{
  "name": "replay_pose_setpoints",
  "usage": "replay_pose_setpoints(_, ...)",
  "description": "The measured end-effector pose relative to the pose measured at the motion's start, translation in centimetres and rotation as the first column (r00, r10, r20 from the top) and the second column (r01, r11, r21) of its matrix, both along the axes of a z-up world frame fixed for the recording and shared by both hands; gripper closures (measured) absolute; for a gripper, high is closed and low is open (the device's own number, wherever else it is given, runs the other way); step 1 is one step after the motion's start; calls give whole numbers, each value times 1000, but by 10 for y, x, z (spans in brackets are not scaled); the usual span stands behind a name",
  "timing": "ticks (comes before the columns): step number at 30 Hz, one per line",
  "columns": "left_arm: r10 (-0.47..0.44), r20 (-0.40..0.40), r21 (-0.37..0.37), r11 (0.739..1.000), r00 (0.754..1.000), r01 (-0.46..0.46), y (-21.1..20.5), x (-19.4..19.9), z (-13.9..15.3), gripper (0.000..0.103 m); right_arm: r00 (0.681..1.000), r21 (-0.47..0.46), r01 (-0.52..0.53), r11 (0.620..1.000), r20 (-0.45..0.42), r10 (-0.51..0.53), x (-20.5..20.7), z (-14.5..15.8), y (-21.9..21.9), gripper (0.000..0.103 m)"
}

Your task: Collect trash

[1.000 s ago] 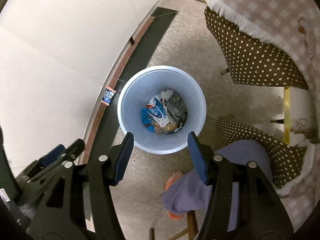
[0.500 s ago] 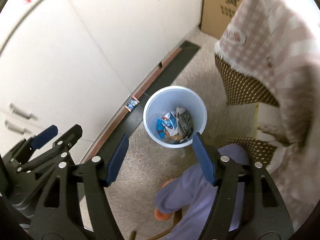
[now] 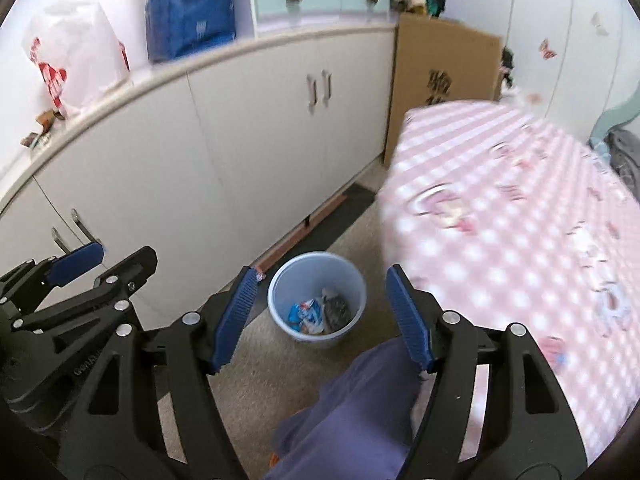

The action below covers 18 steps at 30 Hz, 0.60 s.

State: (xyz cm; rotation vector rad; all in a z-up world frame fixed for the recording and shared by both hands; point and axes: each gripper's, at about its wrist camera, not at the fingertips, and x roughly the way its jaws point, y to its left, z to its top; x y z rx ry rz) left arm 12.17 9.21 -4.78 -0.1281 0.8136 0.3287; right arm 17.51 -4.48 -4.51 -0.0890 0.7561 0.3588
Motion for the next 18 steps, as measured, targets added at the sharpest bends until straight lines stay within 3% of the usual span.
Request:
replay_pose_setpoints(8, -55, 125, 32, 998, 991, 51, -63, -31, 40, 45, 985, 32, 60, 998, 160, -64, -39, 38, -61, 36)
replay_pose_setpoints(18, -118, 225, 83, 991, 967, 101, -99, -77, 66, 45, 951, 75, 110, 991, 284, -127, -99, 65, -103, 36)
